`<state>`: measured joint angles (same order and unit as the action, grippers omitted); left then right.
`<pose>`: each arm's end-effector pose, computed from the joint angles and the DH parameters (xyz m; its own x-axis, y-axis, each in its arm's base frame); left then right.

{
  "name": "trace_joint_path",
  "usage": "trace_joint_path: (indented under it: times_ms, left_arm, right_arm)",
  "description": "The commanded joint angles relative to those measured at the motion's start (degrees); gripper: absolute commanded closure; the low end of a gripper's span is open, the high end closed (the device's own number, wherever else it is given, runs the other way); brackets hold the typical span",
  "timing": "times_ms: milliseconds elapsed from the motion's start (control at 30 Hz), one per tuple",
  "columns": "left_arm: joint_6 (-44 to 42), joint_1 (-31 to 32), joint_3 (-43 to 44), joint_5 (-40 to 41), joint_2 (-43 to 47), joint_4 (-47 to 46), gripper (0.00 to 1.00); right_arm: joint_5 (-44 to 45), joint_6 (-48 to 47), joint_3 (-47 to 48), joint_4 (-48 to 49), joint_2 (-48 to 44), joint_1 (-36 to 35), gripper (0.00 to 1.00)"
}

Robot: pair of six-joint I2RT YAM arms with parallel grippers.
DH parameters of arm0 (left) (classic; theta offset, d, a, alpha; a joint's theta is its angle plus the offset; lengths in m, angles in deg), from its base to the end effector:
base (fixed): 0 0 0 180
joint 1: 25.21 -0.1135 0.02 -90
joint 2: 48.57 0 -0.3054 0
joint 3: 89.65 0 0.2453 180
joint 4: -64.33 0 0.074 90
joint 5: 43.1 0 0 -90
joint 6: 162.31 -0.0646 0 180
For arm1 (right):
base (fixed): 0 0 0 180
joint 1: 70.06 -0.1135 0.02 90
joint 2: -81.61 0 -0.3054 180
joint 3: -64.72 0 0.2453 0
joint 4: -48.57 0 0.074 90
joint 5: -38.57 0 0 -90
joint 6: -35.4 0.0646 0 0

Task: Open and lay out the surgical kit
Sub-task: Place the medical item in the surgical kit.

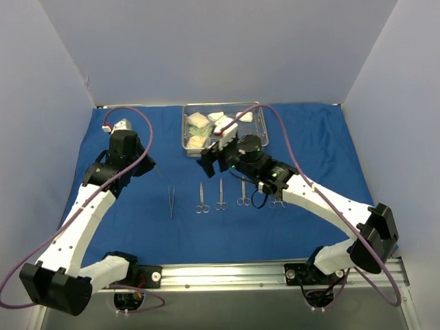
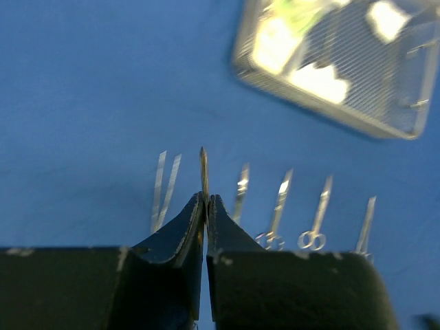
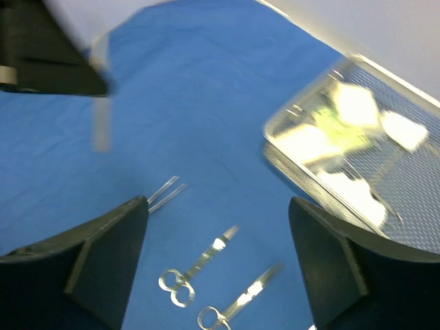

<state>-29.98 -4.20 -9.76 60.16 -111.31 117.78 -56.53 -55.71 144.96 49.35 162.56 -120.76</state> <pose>0.2152 -0.0668 0.3763 -0.5274 -0.4996 -0.6872 -0.2417 0.8637 -0.4423 0.2208 0.2788 0.4122 0.0168 -0.0099 -0.9998 -0.8269 0.5620 -0.0195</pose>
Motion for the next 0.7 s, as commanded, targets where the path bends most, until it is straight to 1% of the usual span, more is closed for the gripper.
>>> trace_joint_path:
  times_ms: [0, 33, 100, 167, 300, 367, 467, 533, 667]
  left_arm:
    - [-8.39, -7.19, -0.16, -12.36, -2.38, 6.32, 0.98]
    - [-10.31, -7.83, -0.43, -12.81, -3.00, 7.20, 0.98]
    - [-13.31, -8.97, -0.96, -13.25, -5.62, 8.35, 0.98]
    - [-14.55, -9.76, -0.87, -11.77, -8.00, 9.66, 0.98]
    - [-18.67, -10.64, 0.79, -15.09, -15.02, 12.12, 0.98]
    - [-20.96, -10.47, 0.89, -14.84, -16.09, 14.22, 0.98]
    - [-23.43, -10.64, 1.23, -12.21, -18.38, 17.13, 0.98]
    - [-25.35, -10.47, 1.85, -15.08, -20.75, 16.88, 0.98]
    - [-24.66, -9.16, 1.94, -13.78, -25.84, 16.70, 0.98]
  right_arm:
    - [-3.87, 6.37, -3.32, 3.78, -4.74, 5.50, 0.18]
    - [-3.17, 6.38, -4.03, 3.61, -5.53, 6.39, 0.09]
    - [-0.28, 6.64, -5.87, 3.34, -7.90, 8.84, 0.00]
    - [0.62, 6.64, -6.84, 3.26, -9.83, 10.79, 0.00]
    - [1.32, 6.90, -7.99, 0.98, -11.34, 16.58, 0.00]
    - [1.15, 6.82, -8.16, 0.09, -11.42, 19.48, 0.00]
    - [0.80, 6.73, -9.48, 0.61, -11.60, 21.60, 0.00]
    - [0.36, 6.55, -9.92, 1.23, -11.43, 22.22, 0.00]
    - [0.01, 6.38, -10.01, 0.88, -10.90, 23.45, 0.00]
